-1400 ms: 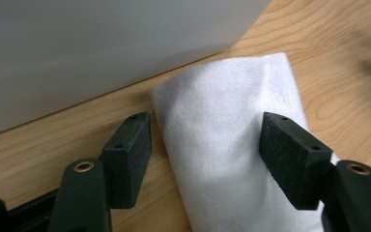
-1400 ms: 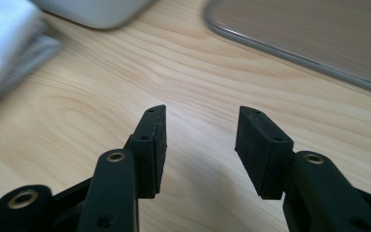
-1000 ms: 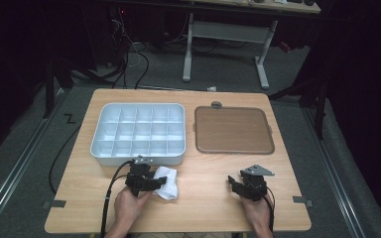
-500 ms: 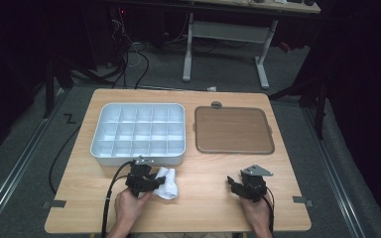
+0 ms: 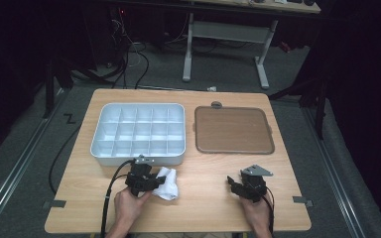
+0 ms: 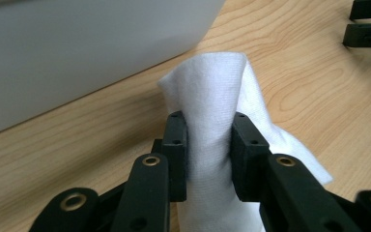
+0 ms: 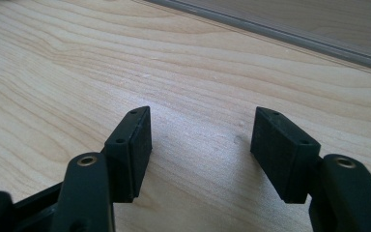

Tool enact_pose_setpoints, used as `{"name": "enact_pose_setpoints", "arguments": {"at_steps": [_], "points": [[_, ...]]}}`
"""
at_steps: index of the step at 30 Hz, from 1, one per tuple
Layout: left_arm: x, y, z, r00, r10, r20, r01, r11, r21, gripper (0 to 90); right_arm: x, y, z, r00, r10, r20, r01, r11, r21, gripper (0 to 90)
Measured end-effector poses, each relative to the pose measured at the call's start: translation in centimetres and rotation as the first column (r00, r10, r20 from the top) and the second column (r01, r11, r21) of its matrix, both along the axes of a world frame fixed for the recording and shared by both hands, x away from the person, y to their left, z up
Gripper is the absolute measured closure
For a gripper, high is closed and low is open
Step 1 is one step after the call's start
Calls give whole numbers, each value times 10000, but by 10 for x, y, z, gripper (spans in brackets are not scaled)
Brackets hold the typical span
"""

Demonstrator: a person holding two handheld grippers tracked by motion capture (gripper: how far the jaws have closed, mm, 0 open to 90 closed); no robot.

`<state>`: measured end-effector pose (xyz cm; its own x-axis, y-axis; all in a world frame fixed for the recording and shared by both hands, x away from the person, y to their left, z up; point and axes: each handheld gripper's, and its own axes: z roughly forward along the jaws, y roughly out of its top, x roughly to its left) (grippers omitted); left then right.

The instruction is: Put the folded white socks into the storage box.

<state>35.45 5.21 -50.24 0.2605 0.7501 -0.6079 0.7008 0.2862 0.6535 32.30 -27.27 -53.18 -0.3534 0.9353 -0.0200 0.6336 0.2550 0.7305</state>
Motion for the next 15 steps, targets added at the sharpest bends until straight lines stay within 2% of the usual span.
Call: {"name": "enact_pose_setpoints", "arguments": {"at_steps": [8, 15], "points": [[0, 2, 4, 9999, -88, -75, 86, 9996, -252, 719, 0, 0, 0, 10000, 12, 11, -12, 10000, 2, 404], [0, 4, 6, 9999, -148, -58, 147, 9996, -257, 723, 0, 0, 0, 10000, 14, 14, -14, 10000, 17, 404]]}}
